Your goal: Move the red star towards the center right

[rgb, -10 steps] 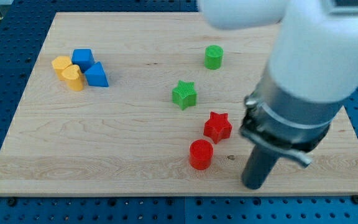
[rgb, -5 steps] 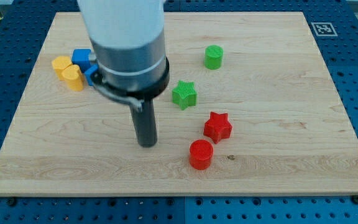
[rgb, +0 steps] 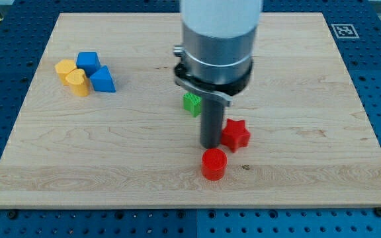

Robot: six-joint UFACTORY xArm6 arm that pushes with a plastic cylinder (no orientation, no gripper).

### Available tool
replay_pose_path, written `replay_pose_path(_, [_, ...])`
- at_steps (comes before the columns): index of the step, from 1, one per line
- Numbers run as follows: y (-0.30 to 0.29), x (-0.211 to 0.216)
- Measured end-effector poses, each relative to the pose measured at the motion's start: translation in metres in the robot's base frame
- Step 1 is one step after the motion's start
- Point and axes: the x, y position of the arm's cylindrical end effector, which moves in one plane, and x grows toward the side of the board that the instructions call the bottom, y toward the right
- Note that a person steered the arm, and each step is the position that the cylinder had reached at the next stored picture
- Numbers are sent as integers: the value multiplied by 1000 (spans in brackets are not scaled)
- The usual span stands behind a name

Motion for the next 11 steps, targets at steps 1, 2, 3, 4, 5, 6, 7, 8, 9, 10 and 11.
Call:
replay_pose_path(1, [28,14])
replay_pose_path(2, [43,14])
replay_pose_path(3, [45,-1])
replay_pose_path(4, [64,-1])
replay_pose_path(5, [84,-4])
replay_pose_path(6, [93,-14])
replay_pose_path(7, [106,-13])
replay_pose_path(8, [134,-2])
replay_pose_path(9, [147,-17])
replay_pose_path(10, [147,-28])
replay_pose_path(11, [147,-41])
